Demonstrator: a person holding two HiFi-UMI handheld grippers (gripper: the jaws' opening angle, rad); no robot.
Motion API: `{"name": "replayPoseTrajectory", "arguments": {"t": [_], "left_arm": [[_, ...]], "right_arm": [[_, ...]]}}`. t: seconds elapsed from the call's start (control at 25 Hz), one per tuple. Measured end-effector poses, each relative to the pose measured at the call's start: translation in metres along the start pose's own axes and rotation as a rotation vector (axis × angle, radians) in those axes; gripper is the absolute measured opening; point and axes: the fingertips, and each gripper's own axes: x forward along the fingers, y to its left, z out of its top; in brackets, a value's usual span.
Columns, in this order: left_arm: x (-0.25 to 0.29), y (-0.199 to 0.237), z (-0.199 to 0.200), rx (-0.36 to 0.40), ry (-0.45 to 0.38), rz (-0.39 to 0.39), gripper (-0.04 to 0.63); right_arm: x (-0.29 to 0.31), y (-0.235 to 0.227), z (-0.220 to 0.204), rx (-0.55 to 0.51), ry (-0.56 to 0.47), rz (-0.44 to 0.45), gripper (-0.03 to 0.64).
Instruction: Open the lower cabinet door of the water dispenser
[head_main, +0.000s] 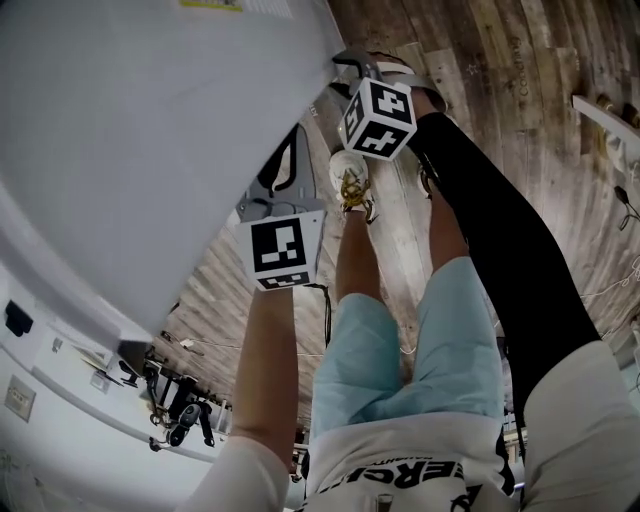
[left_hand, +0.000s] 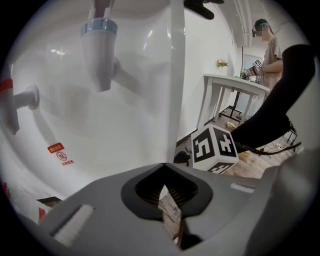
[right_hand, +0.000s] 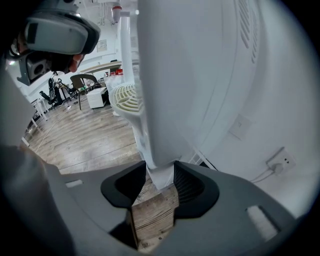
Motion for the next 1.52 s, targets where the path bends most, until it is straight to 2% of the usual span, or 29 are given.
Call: {"name": "replayPoseTrajectory", "arguments": {"t": [0.28,0.88,1.32,1.52], "left_arm": [[-0.006,0.004,0.004,0.026,-0.019,-0.048,0.057],[-0.009,0.012,-0.002,0.101,-0.013,-0.140,0.057],[-0.023,0.004,-0.016,0.069,-0.022,-0.151,0.057],[-0.030,0.001,-0.018,0.055,-0.025,-0.132,0.057]], "right_arm": [[-0.009,0.028,0.000,0.033,0.009,0.023,0.172],[-0.012,0.054,-0.009,0.123,0.061,-0.028,0.172],[-0.017,0.081,-0.014,0.172,0.068,-0.037,0.172],[-0.018,0.090,-0.018,0.185,0.073,-0.024,0.172]]}}
